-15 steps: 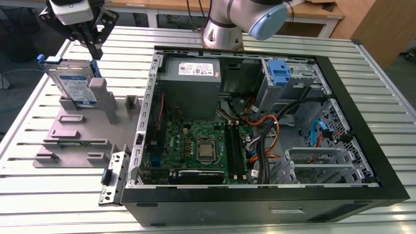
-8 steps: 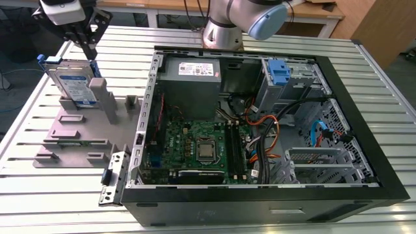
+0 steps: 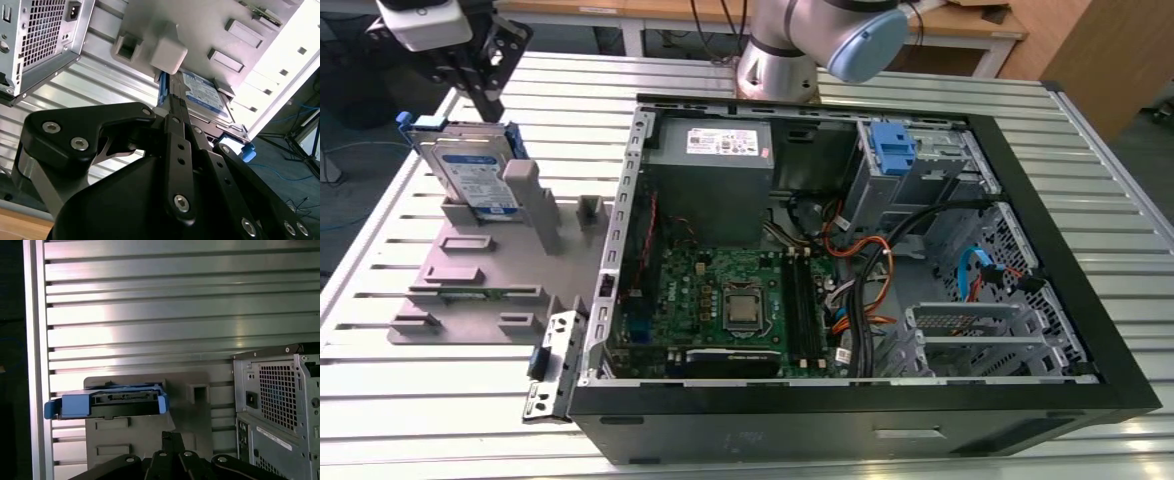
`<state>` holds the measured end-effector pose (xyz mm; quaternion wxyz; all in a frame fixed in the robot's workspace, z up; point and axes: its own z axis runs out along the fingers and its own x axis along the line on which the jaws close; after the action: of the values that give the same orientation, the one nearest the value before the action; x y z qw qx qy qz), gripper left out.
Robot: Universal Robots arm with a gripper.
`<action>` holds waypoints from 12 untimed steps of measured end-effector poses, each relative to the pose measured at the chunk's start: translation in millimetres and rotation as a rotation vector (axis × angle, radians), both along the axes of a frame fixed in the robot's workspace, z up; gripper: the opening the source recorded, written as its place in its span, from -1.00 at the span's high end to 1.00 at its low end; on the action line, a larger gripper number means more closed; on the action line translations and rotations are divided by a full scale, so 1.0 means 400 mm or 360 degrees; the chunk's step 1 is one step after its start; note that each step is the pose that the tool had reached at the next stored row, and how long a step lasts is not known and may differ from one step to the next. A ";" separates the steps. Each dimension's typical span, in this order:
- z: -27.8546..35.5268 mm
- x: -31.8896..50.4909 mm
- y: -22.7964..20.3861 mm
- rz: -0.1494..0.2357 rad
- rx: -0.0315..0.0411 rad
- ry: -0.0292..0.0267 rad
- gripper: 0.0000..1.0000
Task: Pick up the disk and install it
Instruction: 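Reach for the disk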
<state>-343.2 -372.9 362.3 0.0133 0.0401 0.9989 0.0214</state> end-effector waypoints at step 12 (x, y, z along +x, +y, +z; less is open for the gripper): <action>-0.012 -0.038 0.008 0.0000 0.0000 -0.00003 0.79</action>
<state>-358.3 -369.5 357.6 0.0134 0.0401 0.9989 0.0215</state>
